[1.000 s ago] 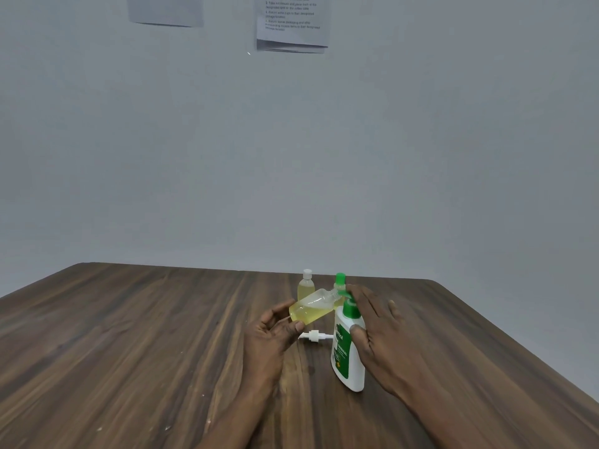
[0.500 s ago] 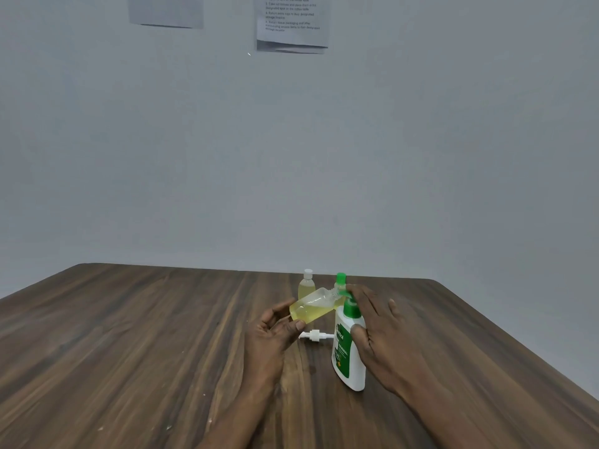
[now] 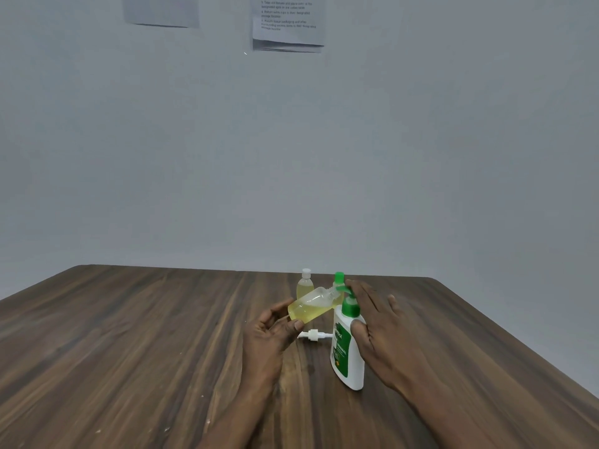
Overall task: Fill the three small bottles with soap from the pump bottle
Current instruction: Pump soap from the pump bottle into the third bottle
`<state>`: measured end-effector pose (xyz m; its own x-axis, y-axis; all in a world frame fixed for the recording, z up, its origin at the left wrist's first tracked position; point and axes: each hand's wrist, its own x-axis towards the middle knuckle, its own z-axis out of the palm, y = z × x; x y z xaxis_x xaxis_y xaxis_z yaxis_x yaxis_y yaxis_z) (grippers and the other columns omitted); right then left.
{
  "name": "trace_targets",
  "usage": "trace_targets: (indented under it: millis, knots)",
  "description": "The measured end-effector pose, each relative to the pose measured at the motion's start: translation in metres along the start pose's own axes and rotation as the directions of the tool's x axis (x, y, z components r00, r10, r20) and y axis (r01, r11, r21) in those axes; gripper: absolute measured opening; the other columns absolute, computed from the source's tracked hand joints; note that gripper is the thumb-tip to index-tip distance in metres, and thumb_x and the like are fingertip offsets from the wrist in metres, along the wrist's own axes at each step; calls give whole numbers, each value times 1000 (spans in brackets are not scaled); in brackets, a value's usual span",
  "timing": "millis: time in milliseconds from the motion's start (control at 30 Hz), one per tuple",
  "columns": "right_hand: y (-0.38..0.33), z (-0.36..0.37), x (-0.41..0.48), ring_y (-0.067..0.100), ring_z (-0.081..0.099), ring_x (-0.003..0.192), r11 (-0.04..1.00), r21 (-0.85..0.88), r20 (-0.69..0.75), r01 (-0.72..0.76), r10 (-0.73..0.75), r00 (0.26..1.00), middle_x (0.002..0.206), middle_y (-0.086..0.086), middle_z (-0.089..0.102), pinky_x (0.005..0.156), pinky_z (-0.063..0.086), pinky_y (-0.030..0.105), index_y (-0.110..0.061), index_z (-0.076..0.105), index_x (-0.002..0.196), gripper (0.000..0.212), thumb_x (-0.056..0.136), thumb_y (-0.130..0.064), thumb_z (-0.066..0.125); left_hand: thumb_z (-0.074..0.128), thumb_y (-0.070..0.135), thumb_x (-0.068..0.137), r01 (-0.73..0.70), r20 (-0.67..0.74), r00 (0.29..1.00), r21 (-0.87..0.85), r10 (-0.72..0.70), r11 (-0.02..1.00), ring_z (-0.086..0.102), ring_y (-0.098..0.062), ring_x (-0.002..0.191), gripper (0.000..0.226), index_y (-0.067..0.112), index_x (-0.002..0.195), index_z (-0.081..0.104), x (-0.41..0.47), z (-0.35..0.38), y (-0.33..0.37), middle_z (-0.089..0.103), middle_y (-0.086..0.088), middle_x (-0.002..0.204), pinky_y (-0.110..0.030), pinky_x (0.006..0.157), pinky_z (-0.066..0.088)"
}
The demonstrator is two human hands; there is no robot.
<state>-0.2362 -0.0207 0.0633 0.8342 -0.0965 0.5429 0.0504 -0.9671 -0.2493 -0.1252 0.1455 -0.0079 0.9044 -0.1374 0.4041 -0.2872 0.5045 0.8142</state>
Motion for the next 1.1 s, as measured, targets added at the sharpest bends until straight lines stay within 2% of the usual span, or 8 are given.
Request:
trace_targets:
  millis: [200,433,700,1100]
  knots:
    - [-2,3,-1,2,31,133,1000,-15,20,4,-4,1000,149,-18,27,118,13,37,-30,21,147,60,91,-22,41,77,-7,77,7,-11,1000,11,-7,1000,75,-19,97,39,15,110,74,0,-2,-1,79,-4,102,-27,73,61]
    - [-1,3,-1,0,27,135,1000,16,-7,6,-6,1000,150,-20,23,119,9,37,-32,17,148,63,90,-22,41,77,-5,77,4,-3,1000,30,-3,1000,76,-19,97,39,16,110,74,0,0,-2,79,-3,102,-28,73,61]
    - [-3,3,0,0,29,133,1000,-3,19,8,-8,1000,148,-20,27,119,8,37,-32,22,145,59,90,-21,39,76,-7,78,1,-8,1000,35,0,999,76,-18,96,39,14,111,73,-1,-1,0,79,-3,101,-27,73,61]
    - [-3,-3,0,-1,25,136,1000,-23,-2,13,-13,1000,152,-20,21,119,5,35,-32,16,148,63,92,-20,41,76,-8,79,11,-4,1000,28,-11,1000,75,-22,98,39,12,112,73,1,0,0,79,-6,103,-31,76,62]
